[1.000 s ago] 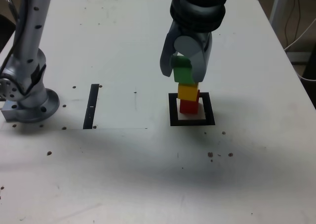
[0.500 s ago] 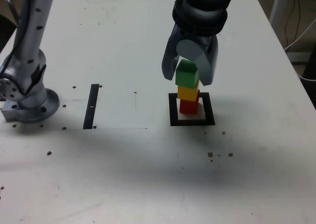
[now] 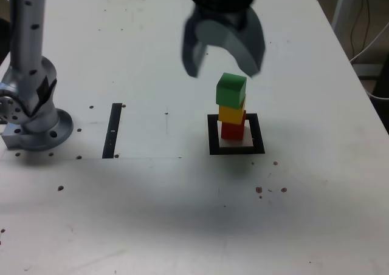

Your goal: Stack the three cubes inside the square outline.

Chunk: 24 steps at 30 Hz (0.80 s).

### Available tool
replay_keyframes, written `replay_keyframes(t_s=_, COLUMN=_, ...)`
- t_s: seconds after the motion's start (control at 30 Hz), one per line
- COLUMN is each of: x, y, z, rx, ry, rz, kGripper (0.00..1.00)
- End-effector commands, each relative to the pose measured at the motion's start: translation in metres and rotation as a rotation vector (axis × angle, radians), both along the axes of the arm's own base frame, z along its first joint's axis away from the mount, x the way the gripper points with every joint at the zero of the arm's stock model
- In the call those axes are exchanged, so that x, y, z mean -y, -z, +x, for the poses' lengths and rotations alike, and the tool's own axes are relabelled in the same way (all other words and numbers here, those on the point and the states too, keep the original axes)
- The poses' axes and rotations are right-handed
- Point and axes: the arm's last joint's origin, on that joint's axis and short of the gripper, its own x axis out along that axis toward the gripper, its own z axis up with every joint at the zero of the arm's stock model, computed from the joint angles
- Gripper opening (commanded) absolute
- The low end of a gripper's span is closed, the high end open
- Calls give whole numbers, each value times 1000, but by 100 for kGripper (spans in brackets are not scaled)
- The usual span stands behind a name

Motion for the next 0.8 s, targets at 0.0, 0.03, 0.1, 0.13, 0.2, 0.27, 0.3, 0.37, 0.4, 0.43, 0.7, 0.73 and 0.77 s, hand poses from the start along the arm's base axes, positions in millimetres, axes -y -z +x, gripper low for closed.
replay_keyframes(t_s=0.0, x=-12, y=-12, z=-24, rx=12, ry=-18, rz=-4, kGripper=99)
replay_keyframes(t_s=0.03, x=-16, y=-14, z=-32, rx=12, ry=-26, rz=-5, kGripper=99)
replay_keyframes(t_s=0.1, x=-24, y=-17, z=-50, rx=9, ry=-42, rz=-4, kGripper=99)
replay_keyframes(t_s=0.13, x=-27, y=-17, z=-60, rx=6, ry=-50, rz=-3, kGripper=99)
replay_keyframes(t_s=0.2, x=-32, y=-16, z=-78, rx=-5, ry=-65, rz=-4, kGripper=99)
replay_keyframes(t_s=0.27, x=-36, y=-13, z=-97, rx=-21, ry=-88, rz=-8, kGripper=99)
replay_keyframes(t_s=0.3, x=-37, y=-10, z=-106, rx=-30, ry=-101, rz=-12, kGripper=99)
replay_keyframes(t_s=0.37, x=-39, y=-4, z=-123, rx=-48, ry=-131, rz=-19, kGripper=99)
replay_keyframes(t_s=0.4, x=-40, y=0, z=-131, rx=-56, ry=-146, rz=-24, kGripper=99)
replay_keyframes(t_s=0.43, x=-40, y=7, z=-140, rx=-67, ry=-163, rz=-29, kGripper=99)
replay_keyframes(t_s=0.7, x=-38, y=65, z=-172, rx=-100, ry=-209, rz=-90, kGripper=99)
replay_keyframes(t_s=0.73, x=-37, y=71, z=-175, rx=-93, ry=-214, rz=-98, kGripper=100)
replay_keyframes(t_s=0.77, x=-37, y=76, z=-177, rx=-83, ry=-218, rz=-104, kGripper=100)
